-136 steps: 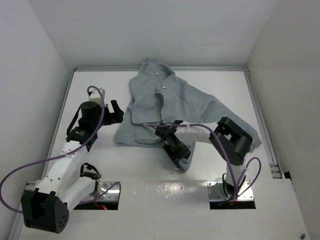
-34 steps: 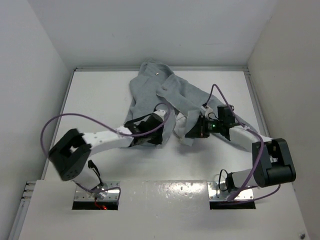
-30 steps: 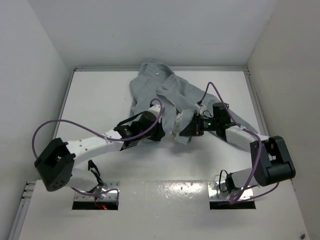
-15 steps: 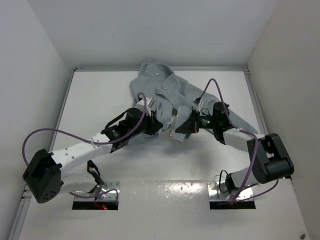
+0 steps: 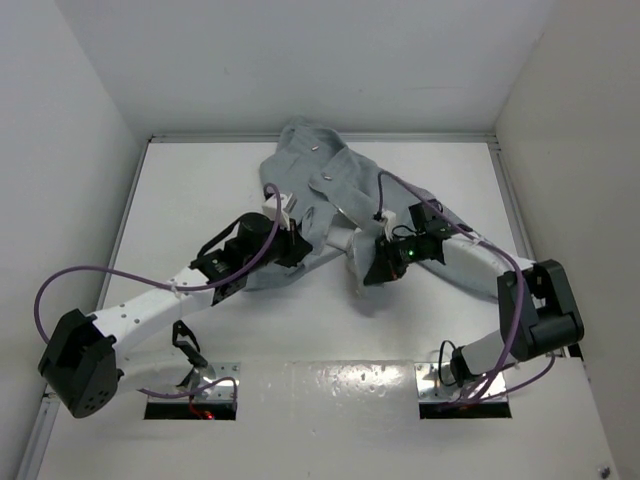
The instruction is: Zip up the jacket
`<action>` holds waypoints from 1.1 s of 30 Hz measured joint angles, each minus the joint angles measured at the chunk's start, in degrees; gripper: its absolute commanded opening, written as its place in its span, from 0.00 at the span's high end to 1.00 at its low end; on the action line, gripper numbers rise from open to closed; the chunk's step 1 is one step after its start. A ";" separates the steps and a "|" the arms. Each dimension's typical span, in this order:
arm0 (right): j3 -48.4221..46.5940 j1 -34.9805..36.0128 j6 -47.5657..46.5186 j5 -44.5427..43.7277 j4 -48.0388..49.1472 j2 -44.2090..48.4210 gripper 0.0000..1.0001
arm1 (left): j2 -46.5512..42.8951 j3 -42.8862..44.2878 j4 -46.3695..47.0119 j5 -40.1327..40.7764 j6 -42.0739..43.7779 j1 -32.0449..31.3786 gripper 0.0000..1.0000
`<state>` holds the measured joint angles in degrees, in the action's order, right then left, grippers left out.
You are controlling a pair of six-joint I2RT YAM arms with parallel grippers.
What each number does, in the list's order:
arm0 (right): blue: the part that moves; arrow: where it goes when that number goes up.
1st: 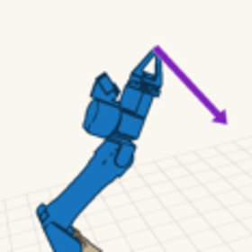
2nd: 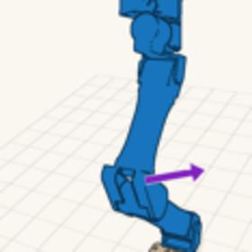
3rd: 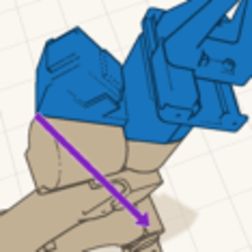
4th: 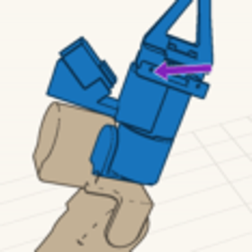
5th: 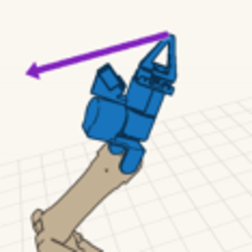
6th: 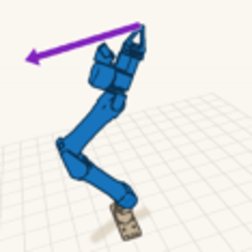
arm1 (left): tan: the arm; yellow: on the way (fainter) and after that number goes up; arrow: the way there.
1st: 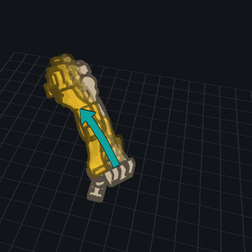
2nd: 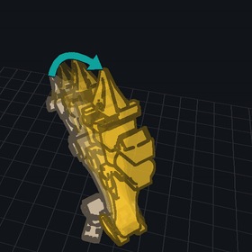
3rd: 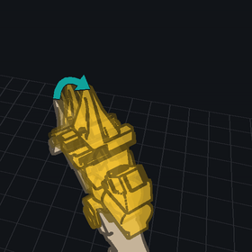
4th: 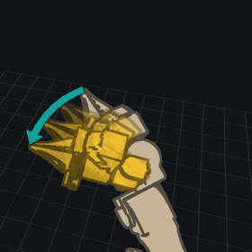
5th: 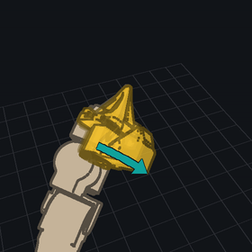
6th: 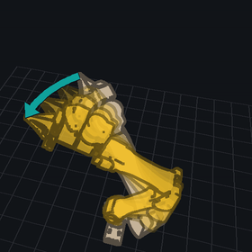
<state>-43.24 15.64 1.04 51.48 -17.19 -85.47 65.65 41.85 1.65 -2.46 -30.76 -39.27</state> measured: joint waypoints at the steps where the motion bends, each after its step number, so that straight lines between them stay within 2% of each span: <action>1: 0.15 0.17 -2.99 -2.97 -3.48 0.24 1.00 | -0.15 -0.20 -0.48 0.72 0.48 0.00 1.00; 4: 2.43 1.03 -8.76 -12.70 -8.98 1.84 0.84 | -0.81 -1.03 -1.42 2.03 1.44 0.13 1.00; 5: 3.06 1.44 -9.81 -15.30 -10.16 2.23 0.71 | -0.92 -1.29 -1.62 2.34 1.66 0.22 1.00; 8: 3.10 2.16 -12.07 -22.73 -13.35 1.31 0.48 | -0.87 -1.70 -2.10 2.91 2.01 0.31 1.00; 14: 1.33 3.04 -12.02 -28.65 -17.97 -0.04 0.24 | -0.76 -1.70 -2.47 3.50 2.27 0.42 1.00; 15: 1.33 3.52 -11.37 -29.14 -18.58 0.37 0.15 | -0.76 -1.70 -2.49 3.56 2.27 0.42 1.00; 19: 2.47 5.25 -7.61 -30.49 -19.82 2.58 0.08 | -0.76 -1.75 -2.49 3.74 2.27 0.48 1.00; 26: 7.39 5.68 -3.52 -30.82 -19.93 4.63 0.06 | -0.76 -2.40 -2.47 3.72 2.25 1.16 1.00; 27: 7.52 5.68 -3.08 -31.01 -19.89 4.90 0.06 | -0.76 -2.51 -2.47 3.69 2.25 1.16 1.00; 29: 7.54 5.68 -2.43 -31.36 -19.82 4.94 0.00 | -0.76 -2.64 -2.47 3.58 2.23 1.16 1.00; 33: 6.82 5.73 -2.56 -31.19 -20.61 4.37 0.00 | -0.76 -2.69 -2.40 3.34 2.21 1.16 1.00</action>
<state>-36.42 21.37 -1.52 20.29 -37.80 -81.10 64.88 39.16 -0.75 0.89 -28.56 -38.11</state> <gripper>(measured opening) 0.996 0.067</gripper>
